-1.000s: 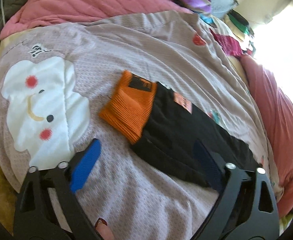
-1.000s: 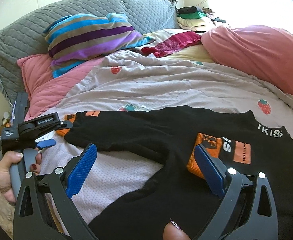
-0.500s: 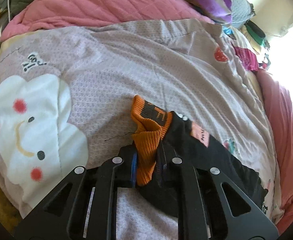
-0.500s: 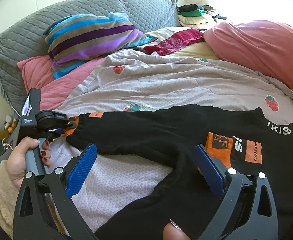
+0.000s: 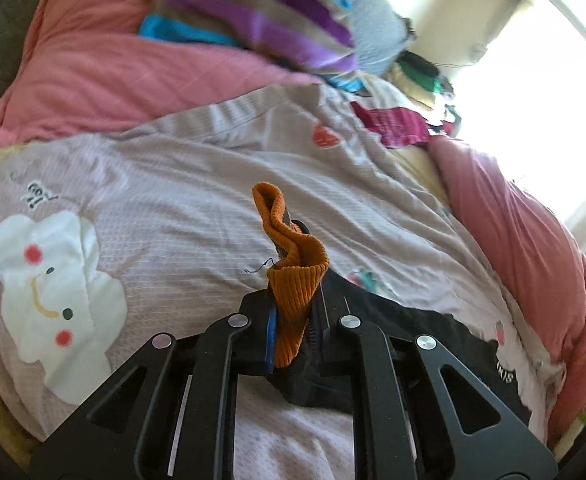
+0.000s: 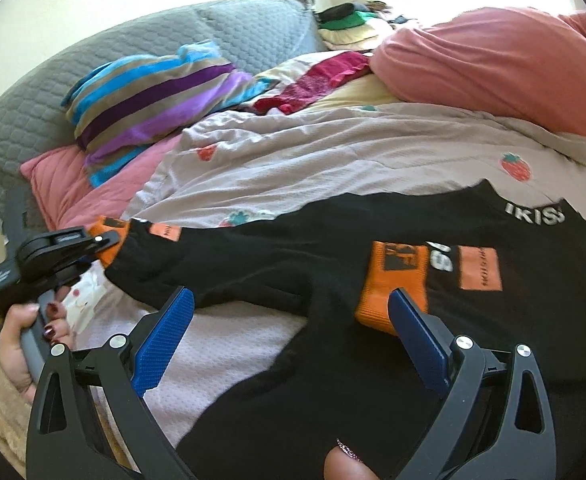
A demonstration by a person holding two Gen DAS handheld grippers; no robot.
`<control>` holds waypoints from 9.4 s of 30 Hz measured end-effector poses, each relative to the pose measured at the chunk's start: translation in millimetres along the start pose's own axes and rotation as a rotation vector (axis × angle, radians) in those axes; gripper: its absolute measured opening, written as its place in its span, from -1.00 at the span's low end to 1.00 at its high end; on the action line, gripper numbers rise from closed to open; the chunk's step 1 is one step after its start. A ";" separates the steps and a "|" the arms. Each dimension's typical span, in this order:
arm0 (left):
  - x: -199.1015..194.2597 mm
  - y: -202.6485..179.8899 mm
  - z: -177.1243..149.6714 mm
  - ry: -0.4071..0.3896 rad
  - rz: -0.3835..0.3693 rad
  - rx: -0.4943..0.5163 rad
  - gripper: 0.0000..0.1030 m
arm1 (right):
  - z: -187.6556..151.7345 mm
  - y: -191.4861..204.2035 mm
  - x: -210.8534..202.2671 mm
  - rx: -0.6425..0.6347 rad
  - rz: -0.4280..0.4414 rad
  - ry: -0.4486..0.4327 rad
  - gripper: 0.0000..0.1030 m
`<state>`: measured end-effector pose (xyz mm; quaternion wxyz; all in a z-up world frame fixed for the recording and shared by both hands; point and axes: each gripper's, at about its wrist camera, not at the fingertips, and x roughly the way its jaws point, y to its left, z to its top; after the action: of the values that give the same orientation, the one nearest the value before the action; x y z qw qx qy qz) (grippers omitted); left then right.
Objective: Fold small clothes
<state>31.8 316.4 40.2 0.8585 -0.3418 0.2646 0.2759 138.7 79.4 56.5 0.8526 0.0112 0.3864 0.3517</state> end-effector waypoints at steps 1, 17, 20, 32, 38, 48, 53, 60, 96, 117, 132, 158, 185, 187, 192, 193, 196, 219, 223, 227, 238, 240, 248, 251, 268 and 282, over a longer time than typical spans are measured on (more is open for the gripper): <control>-1.7 -5.3 -1.6 -0.003 -0.010 0.015 -0.88 | -0.7 -3.6 -1.3 0.008 -0.011 -0.003 0.88; -21.5 -76.7 -34.3 -0.007 -0.153 0.207 -0.89 | -16.3 -57.0 -34.2 0.107 -0.143 -0.041 0.88; -24.0 -93.7 -42.8 0.006 -0.182 0.242 -0.89 | -18.6 -70.0 -44.8 0.131 -0.167 -0.053 0.88; -32.4 -140.0 -68.9 0.045 -0.234 0.335 -0.89 | -32.8 -117.9 -84.5 0.219 -0.239 -0.095 0.88; -30.8 -166.0 -87.7 0.092 -0.266 0.393 -0.89 | -37.3 -133.8 -99.3 0.254 -0.252 -0.111 0.88; -14.0 -195.8 -128.4 0.192 -0.287 0.500 -0.88 | -42.6 -155.1 -117.8 0.292 -0.262 -0.136 0.88; -8.2 -201.9 -141.1 0.224 -0.302 0.533 -0.85 | -44.6 -160.2 -121.3 0.298 -0.268 -0.140 0.88; -8.6 -205.4 -156.7 0.308 -0.394 0.573 -0.41 | -45.8 -162.5 -117.8 0.307 -0.261 -0.125 0.88; 29.0 -126.3 -49.9 0.068 -0.232 0.385 0.20 | -19.8 -68.4 2.8 0.170 0.032 0.057 -0.74; 27.5 -135.4 -62.5 0.061 -0.241 0.440 0.20 | 38.9 -170.0 -105.2 0.146 -0.223 -0.178 -0.75; 44.5 -214.0 -102.7 0.175 -0.246 0.620 0.20 | 4.2 -221.8 -113.3 0.226 -0.369 -0.156 -0.86; 98.0 -230.4 -148.6 0.371 -0.222 0.736 0.20 | -1.9 -167.6 -39.4 0.057 -0.313 0.041 -0.23; 80.1 -220.9 -141.8 0.343 -0.244 0.709 0.20 | -26.3 -183.9 -57.8 0.178 -0.338 0.043 0.54; 74.8 -219.5 -140.2 0.326 -0.247 0.707 0.20 | -25.7 -185.6 -63.1 0.190 -0.340 0.029 0.56; 64.3 -214.9 -133.8 0.304 -0.254 0.686 0.26 | -25.2 -185.1 -76.1 0.207 -0.344 -0.007 0.81; 60.8 -214.4 -132.0 0.294 -0.255 0.685 0.36 | -25.0 -185.0 -79.5 0.213 -0.348 -0.017 0.81; 51.4 -214.0 -128.0 0.259 -0.253 0.685 0.40 | -23.9 -184.0 -86.6 0.226 -0.326 -0.039 0.86; -10.7 -190.3 -115.2 0.164 -0.269 0.649 0.81 | -20.4 -165.1 -127.7 0.219 -0.335 -0.122 0.91; -17.5 -186.1 -120.0 0.165 -0.255 0.655 0.81 | -24.2 -163.1 -134.4 0.214 -0.332 -0.124 0.91; -24.8 -183.0 -124.6 0.158 -0.232 0.671 0.81 | -29.1 -161.5 -143.6 0.203 -0.336 -0.128 0.91; -42.0 -171.9 -133.6 0.164 -0.190 0.697 0.81 | -41.9 -155.6 -169.8 0.171 -0.348 -0.133 0.91; -44.8 -170.0 -135.0 0.165 -0.187 0.698 0.81 | -43.9 -153.6 -174.4 0.158 -0.354 -0.135 0.91; -53.6 -160.9 -140.0 0.173 -0.168 0.694 0.81 | -51.5 -149.8 -186.4 0.135 -0.363 -0.131 0.91; -55.2 -156.2 -142.3 0.179 -0.160 0.693 0.81 | -56.2 -148.0 -188.9 0.121 -0.369 -0.123 0.91; -68.3 -126.2 -150.6 0.218 -0.141 0.668 0.81 | -85.1 -149.7 -200.0 0.112 -0.372 -0.089 0.91; -71.0 -104.2 -167.5 0.288 -0.141 0.659 0.79 | -105.2 -153.7 -207.8 0.120 -0.373 -0.071 0.91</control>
<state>5.2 108.9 26.8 0.8934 -0.0997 0.4333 0.0649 65.1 -189.3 73.3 0.9139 0.0025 0.3717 0.1634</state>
